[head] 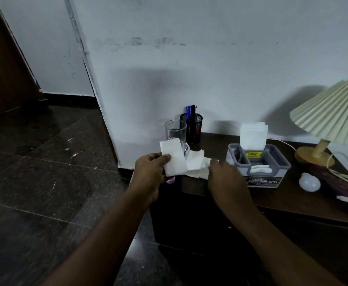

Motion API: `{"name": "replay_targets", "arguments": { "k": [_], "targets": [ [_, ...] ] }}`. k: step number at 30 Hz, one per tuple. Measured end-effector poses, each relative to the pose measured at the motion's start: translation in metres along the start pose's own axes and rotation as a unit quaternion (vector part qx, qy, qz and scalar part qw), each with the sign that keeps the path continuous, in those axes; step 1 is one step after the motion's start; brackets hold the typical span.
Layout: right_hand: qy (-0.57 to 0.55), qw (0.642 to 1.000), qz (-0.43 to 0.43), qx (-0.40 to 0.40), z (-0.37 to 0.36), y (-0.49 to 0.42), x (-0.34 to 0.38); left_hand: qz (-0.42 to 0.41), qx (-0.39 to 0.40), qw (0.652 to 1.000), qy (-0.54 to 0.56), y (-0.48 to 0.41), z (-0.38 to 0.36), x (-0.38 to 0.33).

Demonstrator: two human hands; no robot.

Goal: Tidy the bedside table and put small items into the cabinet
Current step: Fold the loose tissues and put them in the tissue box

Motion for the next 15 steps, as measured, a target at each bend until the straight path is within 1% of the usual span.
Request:
{"name": "replay_targets", "arguments": {
  "k": [1,2,3,4,5,6,7,8,9,10,11,13,14,15],
  "targets": [
    [-0.036,0.998,-0.030,-0.046,0.009,-0.001,-0.003,0.001,0.000,1.000,0.002,-0.001,0.001,-0.001],
    [-0.095,0.989,-0.071,-0.087,0.019,-0.001,-0.006,0.001,0.000,1.000,0.004,-0.002,0.000,-0.002],
    [-0.197,0.964,-0.120,-0.132,0.028,-0.001,-0.010,0.002,0.000,1.000,0.002,-0.002,-0.001,-0.002],
    [-0.334,0.911,-0.174,-0.171,0.033,0.000,-0.011,0.007,0.002,1.000,-0.003,-0.002,-0.003,-0.002],
    [-0.469,0.832,-0.222,-0.197,0.038,-0.001,-0.009,0.017,0.008,1.000,-0.011,-0.002,-0.006,0.000],
    [-0.579,0.744,-0.257,-0.214,0.041,-0.001,-0.006,0.029,0.016,0.999,-0.022,-0.001,-0.009,0.003],
    [-0.653,0.666,-0.280,-0.225,0.043,-0.002,-0.002,0.042,0.026,0.998,-0.034,0.000,-0.012,0.006],
    [-0.698,0.610,-0.296,-0.230,0.045,-0.003,0.000,0.052,0.041,0.997,-0.045,0.001,-0.015,0.009],
    [-0.724,0.577,-0.308,-0.220,0.046,-0.004,0.000,0.058,0.056,0.995,-0.059,0.002,-0.018,0.012],
    [-0.735,0.574,-0.310,-0.187,0.048,-0.005,-0.002,0.061,0.070,0.993,-0.074,0.002,-0.020,0.013],
    [-0.728,0.601,-0.299,-0.137,0.048,-0.006,-0.004,0.061,0.078,0.991,-0.094,0.002,-0.021,0.014],
    [-0.664,0.701,-0.259,-0.024,0.046,-0.005,-0.010,0.061,0.099,0.984,-0.131,0.002,-0.021,0.014],
    [-0.620,0.748,-0.237,0.016,0.044,-0.005,-0.014,0.060,0.114,0.981,-0.144,0.003,-0.022,0.014],
    [-0.579,0.786,-0.213,0.041,0.043,-0.005,-0.016,0.057,0.129,0.978,-0.154,0.003,-0.022,0.016]
  ]
}}
Point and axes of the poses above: each hand's wrist, its own y-axis away from the middle knuckle, its own z-axis out of the back of the hand, x = y × z, the point moved 2 cm from there along -y, towards the middle knuckle, and after that the axes turned 15 degrees about z, right-handed, at the moved point
